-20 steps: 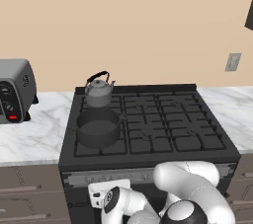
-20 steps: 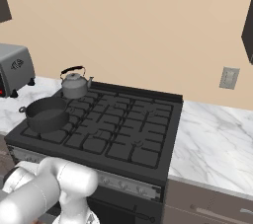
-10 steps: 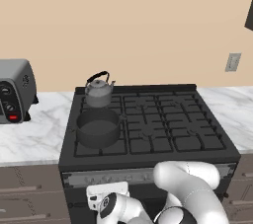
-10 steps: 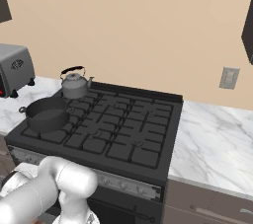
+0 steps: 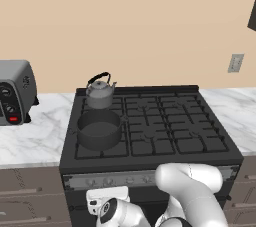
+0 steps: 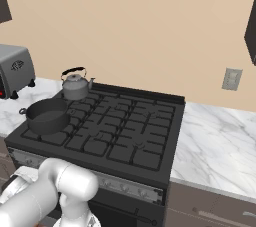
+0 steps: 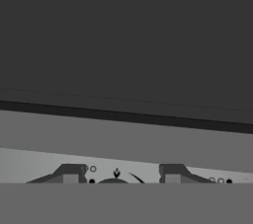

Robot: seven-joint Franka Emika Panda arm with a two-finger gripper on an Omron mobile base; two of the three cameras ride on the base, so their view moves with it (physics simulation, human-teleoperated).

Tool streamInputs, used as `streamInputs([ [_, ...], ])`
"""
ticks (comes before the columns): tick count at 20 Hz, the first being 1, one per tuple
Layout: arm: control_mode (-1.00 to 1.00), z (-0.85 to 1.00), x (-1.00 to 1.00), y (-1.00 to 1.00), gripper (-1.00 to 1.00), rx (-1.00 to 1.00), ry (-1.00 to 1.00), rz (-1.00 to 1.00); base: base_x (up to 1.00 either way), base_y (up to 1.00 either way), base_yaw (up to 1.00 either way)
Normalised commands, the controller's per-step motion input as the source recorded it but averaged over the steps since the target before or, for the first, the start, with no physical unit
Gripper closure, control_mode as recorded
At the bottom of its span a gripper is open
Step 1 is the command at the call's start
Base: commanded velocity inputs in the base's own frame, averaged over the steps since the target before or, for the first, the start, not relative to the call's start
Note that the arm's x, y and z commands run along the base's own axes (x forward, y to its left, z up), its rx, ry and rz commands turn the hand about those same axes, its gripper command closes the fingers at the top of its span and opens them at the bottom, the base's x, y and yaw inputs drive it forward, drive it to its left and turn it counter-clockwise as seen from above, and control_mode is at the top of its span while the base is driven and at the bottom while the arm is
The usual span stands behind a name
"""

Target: Pick the kettle from the cabinet and place it on a stove burner. Then pick the pot from the counter and place it on another stove burner. Finally, turn both burners on.

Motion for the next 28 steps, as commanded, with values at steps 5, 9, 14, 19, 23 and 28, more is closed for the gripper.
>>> streamInputs([
  [5, -1.0, 0.11, 0.0, 0.0, 1.0, 0.0, -0.02, 0.0, 0.0, 0.0, 0.0],
  [9, -1.0, 0.2, 0.0, 0.0, 1.0, 0.0, -0.04, 0.0, 0.0, 0.0, 0.0],
  [14, -1.0, 0.12, 0.0, 0.0, 1.0, -0.02, 0.0, 0.0, 0.0, 0.0, 0.0],
  [19, -1.0, 0.19, 0.0, 0.0, 1.0, -0.06, 0.0, 0.0, 0.0, 0.0, 0.0],
  [23, -1.0, 0.18, -0.01, 0.0, 1.0, -0.17, 0.0, 0.0, 0.0, 0.0, 0.0],
  [28, -1.0, 0.09, 0.0, 0.0, 1.0, -0.22, 0.0, 0.0, 0.0, 0.0, 0.0],
])
